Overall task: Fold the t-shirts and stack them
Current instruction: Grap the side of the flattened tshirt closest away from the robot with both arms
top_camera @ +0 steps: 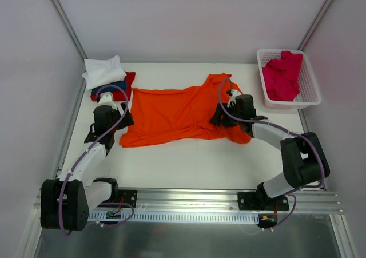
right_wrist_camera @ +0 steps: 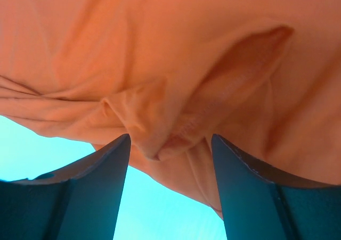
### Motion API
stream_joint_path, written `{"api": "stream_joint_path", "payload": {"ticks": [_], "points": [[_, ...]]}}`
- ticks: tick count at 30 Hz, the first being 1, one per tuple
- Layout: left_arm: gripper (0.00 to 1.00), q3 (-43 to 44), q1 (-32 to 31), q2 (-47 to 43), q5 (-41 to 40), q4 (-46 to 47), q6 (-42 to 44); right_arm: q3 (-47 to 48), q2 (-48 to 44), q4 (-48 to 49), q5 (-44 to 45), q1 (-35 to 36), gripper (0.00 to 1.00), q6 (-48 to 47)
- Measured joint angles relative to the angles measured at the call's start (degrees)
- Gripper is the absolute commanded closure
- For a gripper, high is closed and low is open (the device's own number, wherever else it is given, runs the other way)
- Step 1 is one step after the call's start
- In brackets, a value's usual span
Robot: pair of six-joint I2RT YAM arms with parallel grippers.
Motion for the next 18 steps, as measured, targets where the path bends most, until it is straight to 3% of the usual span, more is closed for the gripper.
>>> {"api": "stream_joint_path", "payload": {"ticks": [18], "points": [[0.13, -0.02, 0.00, -2.51, 1.03, -1.55, -2.29, 4.98, -2.43, -4.02, 2.89, 3.23, 0.35, -1.51]]}}
